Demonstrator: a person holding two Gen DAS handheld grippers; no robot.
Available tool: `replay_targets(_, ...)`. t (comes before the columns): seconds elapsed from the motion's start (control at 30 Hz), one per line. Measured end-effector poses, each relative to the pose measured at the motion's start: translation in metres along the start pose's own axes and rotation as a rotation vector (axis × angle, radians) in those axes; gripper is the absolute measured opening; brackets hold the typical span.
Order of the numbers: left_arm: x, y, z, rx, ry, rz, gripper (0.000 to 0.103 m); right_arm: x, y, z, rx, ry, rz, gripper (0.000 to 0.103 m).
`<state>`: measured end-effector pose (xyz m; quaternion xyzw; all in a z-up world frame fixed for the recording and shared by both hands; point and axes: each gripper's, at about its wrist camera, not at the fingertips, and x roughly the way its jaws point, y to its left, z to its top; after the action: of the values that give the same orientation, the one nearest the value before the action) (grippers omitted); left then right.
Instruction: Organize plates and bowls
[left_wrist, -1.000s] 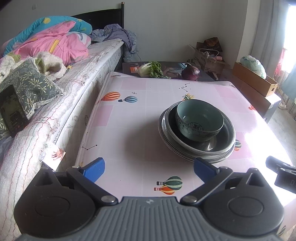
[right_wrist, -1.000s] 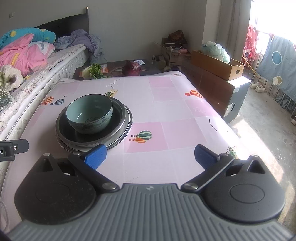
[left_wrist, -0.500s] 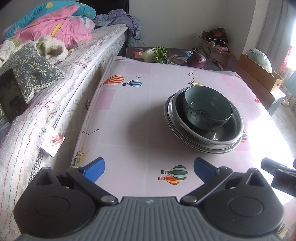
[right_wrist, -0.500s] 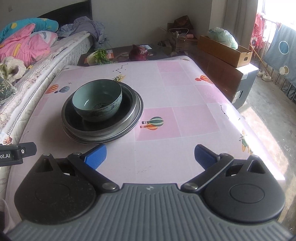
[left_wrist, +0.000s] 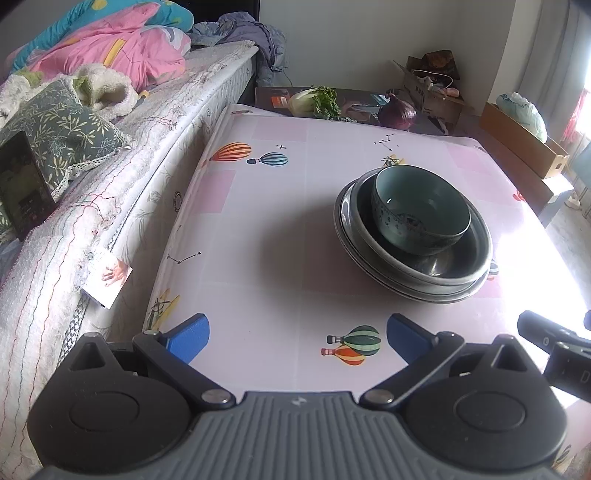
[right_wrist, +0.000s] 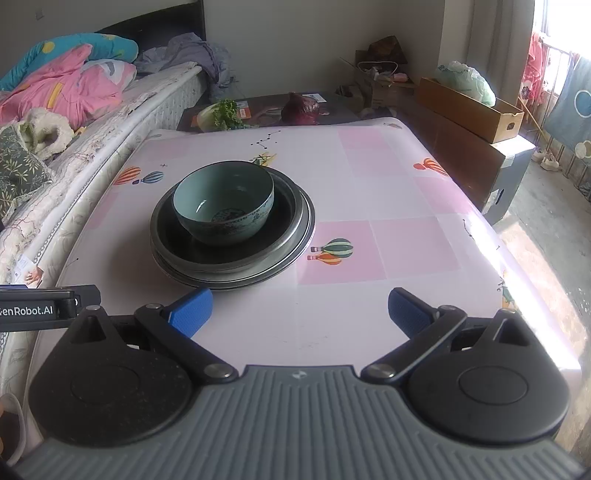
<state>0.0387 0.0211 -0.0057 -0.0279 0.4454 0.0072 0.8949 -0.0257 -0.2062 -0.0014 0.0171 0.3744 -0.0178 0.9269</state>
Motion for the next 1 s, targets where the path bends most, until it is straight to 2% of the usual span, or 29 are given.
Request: replay_targets(1.0, 0.0023, -0.0004, -0.0031, 0.003, 0.02, -0.009, 0.103, -0.0005, 0.0031, -0.0008, 0.004, 0.007, 0.005, 0.102)
